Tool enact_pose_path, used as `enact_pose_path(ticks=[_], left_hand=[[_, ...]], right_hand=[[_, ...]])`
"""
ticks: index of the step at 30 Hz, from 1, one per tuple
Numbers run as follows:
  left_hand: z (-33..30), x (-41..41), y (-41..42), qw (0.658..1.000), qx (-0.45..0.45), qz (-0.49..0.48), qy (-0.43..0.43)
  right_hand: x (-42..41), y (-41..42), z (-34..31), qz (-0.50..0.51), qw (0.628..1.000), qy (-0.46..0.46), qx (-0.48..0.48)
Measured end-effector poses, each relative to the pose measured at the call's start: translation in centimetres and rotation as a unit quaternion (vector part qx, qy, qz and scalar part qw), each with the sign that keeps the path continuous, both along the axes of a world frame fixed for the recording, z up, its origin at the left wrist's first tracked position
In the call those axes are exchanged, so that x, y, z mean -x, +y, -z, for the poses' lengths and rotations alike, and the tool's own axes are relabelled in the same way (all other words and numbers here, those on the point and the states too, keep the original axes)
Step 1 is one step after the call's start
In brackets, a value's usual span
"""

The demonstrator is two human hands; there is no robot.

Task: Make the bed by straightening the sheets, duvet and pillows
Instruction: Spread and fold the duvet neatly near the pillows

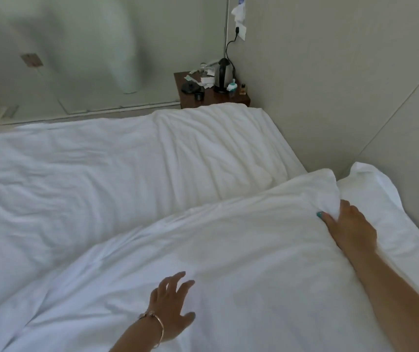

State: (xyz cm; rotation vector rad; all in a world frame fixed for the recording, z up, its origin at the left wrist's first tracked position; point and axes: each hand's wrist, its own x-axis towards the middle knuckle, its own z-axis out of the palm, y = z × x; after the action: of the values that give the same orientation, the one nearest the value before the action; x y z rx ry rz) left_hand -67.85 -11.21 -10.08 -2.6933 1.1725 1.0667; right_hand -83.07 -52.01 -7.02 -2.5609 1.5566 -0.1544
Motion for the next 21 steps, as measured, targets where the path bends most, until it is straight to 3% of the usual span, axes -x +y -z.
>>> enact_pose_path(ticks=[6,12,21], left_hand=[[-2.5,-0.4,4.4,0.993,0.070,-0.074,-0.063],[-4.6,0.2,3.9,0.992,0.058,-0.062,-0.089],[-5.4,0.3,0.2,0.994,0.084,0.014,-0.065]], right_hand=[[-0.9,4.5,-2.5,-0.017,0.995,0.087,0.038],[5.3,12.9,-3.7,0.017,0.984,0.174,-0.040],[12.5,18.0,-6.5,0.149,0.968,0.166,-0.117]])
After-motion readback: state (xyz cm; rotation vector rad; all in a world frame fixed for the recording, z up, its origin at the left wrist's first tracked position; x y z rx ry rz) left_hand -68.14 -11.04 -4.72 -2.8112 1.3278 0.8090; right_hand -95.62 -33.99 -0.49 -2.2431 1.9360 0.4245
